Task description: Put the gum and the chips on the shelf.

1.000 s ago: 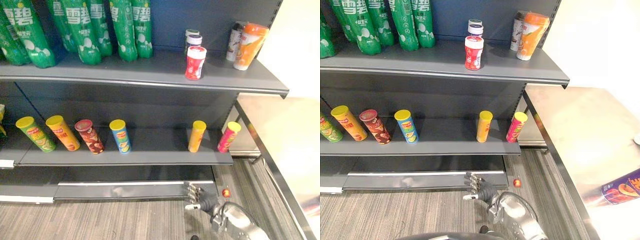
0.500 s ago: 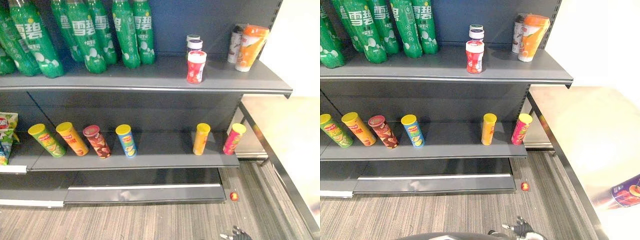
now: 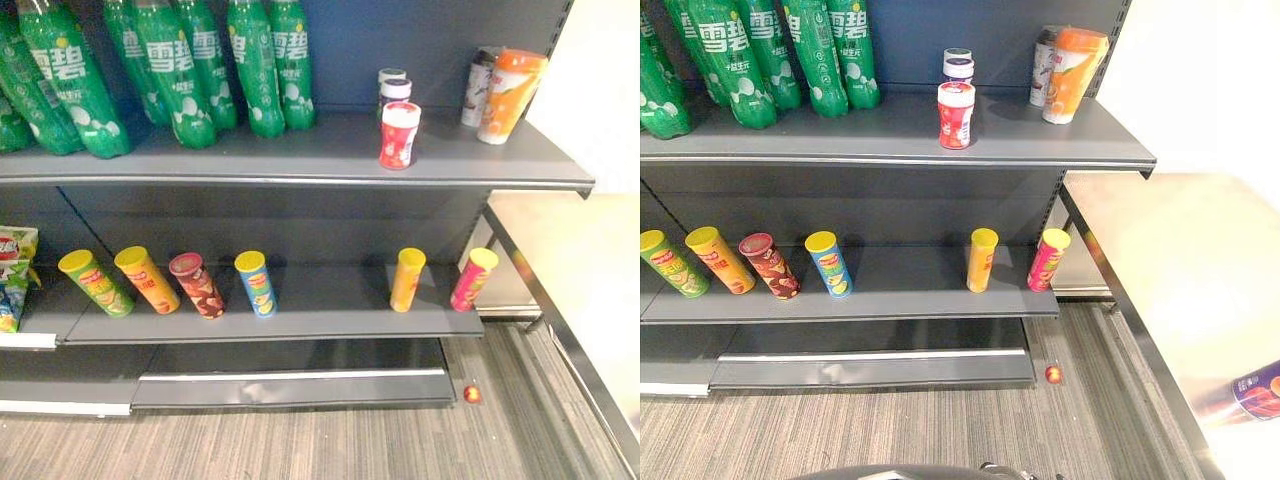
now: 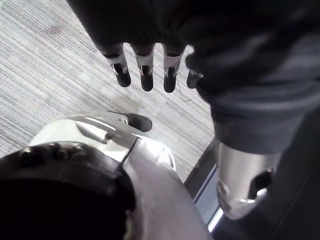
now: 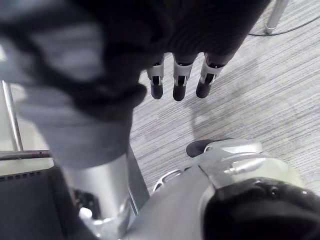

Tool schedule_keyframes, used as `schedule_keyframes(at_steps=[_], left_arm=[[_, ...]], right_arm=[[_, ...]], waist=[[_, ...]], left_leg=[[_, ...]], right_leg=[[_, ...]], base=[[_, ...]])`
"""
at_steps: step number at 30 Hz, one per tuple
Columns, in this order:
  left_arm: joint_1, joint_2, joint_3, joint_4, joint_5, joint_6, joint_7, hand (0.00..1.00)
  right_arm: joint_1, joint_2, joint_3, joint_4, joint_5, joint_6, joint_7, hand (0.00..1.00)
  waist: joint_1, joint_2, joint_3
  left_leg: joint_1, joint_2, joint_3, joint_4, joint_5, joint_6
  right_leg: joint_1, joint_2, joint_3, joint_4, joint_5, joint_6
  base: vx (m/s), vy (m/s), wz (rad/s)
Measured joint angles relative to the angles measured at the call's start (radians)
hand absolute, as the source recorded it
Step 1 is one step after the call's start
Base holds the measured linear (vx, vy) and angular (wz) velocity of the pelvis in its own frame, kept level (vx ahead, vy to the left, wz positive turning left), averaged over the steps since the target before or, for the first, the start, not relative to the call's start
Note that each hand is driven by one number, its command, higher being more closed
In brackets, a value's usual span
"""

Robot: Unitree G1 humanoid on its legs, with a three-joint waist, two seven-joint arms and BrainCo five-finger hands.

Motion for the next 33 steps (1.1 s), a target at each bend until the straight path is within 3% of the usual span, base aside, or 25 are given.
schedule_keyframes(at_steps=[12, 33], left_arm=[[-0.007, -0.002, 0.006, 0.009, 0.001, -0.005, 0.008, 0.00], [-0.013, 0.000, -0.016, 0.016, 0.001, -0.018, 0.030, 0.00]], right_arm=[[-0.005, 0.016, -0.035, 0.019, 0.031, -0.030, 0.066, 0.00], [-0.010, 0.016, -0.035, 0.036, 0.031, -0.041, 0.073, 0.00]], waist=[[0.000, 0.000, 0.021], [0.001, 0.001, 0.026]], left_leg=[[0.013, -0.014, -0.003, 0.000, -0.013, 0.007], [0.016, -0.019, -0.021, 0.000, -0.016, 0.007]], right_leg=[[0.015, -0.011, -0.002, -0.001, 0.000, 0.016], [0.030, -0.018, -0.021, -0.001, -0.010, 0.017]], base=[[0.04, 0.022, 0.00], [0.01, 0.003, 0.03]])
